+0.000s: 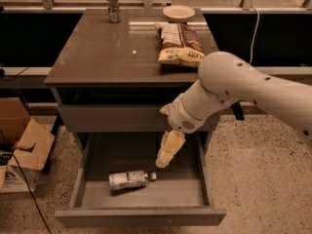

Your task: Pick blue plastic bottle from middle drawer and place on counter

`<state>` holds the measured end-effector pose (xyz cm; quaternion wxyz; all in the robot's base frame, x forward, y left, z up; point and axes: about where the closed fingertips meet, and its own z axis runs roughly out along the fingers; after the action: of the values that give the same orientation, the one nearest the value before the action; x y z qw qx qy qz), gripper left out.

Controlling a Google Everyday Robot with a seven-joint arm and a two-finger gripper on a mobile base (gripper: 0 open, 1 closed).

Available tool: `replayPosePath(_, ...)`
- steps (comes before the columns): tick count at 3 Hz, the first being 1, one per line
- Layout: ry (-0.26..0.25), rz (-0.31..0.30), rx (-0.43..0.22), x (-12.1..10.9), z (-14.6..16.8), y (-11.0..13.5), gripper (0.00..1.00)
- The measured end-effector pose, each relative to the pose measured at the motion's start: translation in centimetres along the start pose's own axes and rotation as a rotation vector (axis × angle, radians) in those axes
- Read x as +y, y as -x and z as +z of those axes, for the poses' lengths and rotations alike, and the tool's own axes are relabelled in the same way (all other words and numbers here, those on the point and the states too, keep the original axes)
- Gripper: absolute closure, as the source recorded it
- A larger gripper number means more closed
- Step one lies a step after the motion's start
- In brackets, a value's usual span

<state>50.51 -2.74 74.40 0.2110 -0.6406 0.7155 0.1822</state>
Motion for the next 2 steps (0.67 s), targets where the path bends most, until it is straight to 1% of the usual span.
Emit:
replayPosePath(1, 0.008, 0.019, -0.032, -0.4, 1.8, -0.3, 0.00)
replayPosePath(2, 0.024, 0.031, -0.058, -0.9, 4.6, -0.6, 0.00)
